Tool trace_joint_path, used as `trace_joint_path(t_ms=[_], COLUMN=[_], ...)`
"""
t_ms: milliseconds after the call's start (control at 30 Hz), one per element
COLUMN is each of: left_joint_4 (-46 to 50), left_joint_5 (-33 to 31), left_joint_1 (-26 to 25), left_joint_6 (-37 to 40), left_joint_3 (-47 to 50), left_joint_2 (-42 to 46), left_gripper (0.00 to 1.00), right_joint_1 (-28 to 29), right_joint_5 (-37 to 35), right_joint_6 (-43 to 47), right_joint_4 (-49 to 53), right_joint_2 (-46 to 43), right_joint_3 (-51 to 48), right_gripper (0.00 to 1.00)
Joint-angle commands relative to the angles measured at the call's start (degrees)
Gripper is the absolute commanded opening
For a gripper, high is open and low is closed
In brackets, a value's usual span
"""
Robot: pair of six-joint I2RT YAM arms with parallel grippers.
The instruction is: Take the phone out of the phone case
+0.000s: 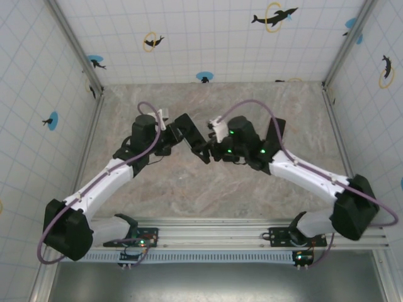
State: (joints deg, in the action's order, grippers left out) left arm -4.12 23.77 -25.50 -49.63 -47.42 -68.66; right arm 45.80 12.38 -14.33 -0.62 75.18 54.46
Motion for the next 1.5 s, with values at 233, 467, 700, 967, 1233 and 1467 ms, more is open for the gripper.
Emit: trace_joint_path(t_ms=[233, 467, 700, 967, 1233, 1467], left_joint_4=[-31.9, -27.2, -29.8, -30.3, -29.8, -30.5], left_joint_5=[13.4, 16.5, 16.9, 16.6, 15.8, 15.2], left_joint_1=[3.2, 1.6, -0.6, -0.7, -0.8, -0.7], left_joint_6=[-22.7, -22.8, -25.3, -25.7, -24.9, -26.0], left_joint_3=[-1.3, -7.9, -8.1, -8.0, -8.1, -8.1], left_joint_2=[-4.7, -8.3, -9.6, -9.4, -9.5, -9.5], left_gripper=[0.0, 0.0, 0.0, 0.0, 0.0, 0.0], right_joint_1=[-4.2, 2.5, 2.5, 2.7, 3.7, 3.4], right_joint_5=[-6.0, -12.6, -13.5, -10.1, -8.9, -8.6], right_joint_6=[-39.3, -42.2, -46.1, -46.1, -45.3, -44.7], right_joint_4=[-37.5, -46.0, -54.6, -58.4, -58.0, -57.9], right_joint_2=[-16.3, -13.8, -8.2, -4.8, -5.5, -5.5], right_joint_3=[-26.0, -26.1, -23.8, -21.2, -21.8, -22.3], right_gripper=[0.82, 0.67, 0.47, 0.4, 0.31, 0.23])
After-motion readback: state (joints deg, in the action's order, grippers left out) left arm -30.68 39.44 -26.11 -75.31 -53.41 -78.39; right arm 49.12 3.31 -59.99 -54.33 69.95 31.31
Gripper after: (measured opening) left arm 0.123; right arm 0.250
